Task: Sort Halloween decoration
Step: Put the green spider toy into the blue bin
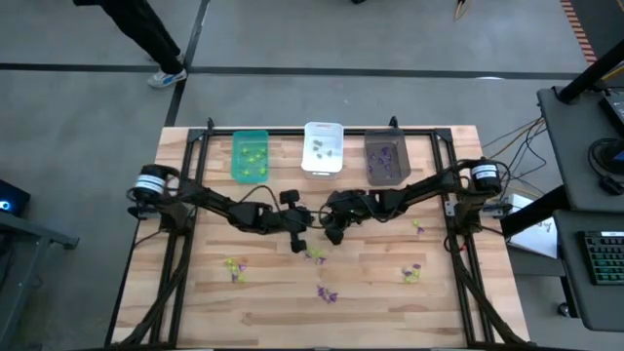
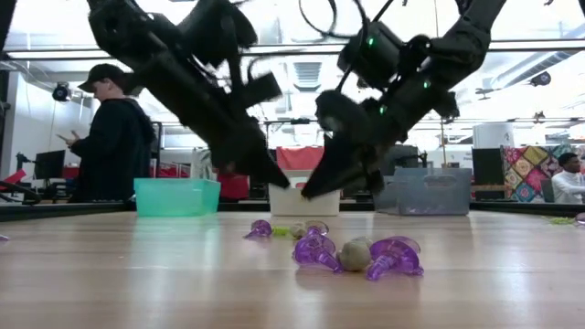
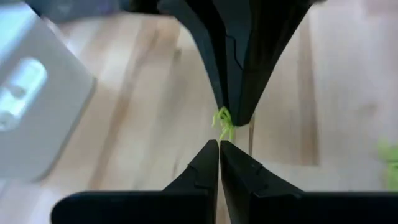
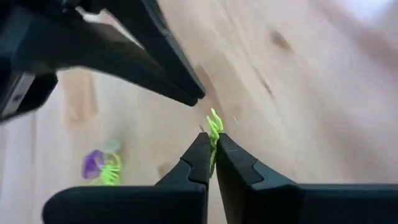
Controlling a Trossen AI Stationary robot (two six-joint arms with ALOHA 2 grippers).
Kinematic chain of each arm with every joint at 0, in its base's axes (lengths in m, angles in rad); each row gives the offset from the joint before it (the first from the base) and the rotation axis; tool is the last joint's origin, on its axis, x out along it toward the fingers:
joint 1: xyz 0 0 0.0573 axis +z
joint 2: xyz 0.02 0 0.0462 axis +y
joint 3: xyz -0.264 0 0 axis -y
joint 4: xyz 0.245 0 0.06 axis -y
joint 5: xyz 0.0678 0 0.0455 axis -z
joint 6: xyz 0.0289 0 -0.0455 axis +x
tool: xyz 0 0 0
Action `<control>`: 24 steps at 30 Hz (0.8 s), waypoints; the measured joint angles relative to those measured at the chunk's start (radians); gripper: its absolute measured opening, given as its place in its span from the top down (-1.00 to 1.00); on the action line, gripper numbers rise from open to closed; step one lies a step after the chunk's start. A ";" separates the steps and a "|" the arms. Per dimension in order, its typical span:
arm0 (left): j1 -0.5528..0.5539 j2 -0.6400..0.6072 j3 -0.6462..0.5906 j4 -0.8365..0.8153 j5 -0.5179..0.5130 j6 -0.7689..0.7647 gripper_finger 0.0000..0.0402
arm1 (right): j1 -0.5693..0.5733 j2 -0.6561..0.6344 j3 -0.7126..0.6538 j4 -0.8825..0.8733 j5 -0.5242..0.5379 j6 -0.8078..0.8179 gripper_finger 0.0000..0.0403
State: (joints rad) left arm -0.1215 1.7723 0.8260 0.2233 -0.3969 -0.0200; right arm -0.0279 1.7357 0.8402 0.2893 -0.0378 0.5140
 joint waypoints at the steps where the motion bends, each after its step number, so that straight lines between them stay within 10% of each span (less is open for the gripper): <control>1: 0.000 -0.028 -0.011 0.002 0.009 0.009 1.00 | 0.004 -0.013 0.000 0.000 0.000 -0.027 0.95; 13: 0.000 -0.414 -0.239 0.279 0.233 0.027 1.00 | 0.122 -0.136 -0.003 0.105 0.011 -0.296 0.95; 24: -0.029 -0.415 -0.378 0.634 0.363 -0.020 0.65 | 0.154 -0.143 -0.004 0.292 0.012 -0.402 0.95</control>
State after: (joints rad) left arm -0.1506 1.3575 0.4480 0.8571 -0.0340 -0.0402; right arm 0.1265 1.5925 0.8360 0.5811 -0.0259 0.1116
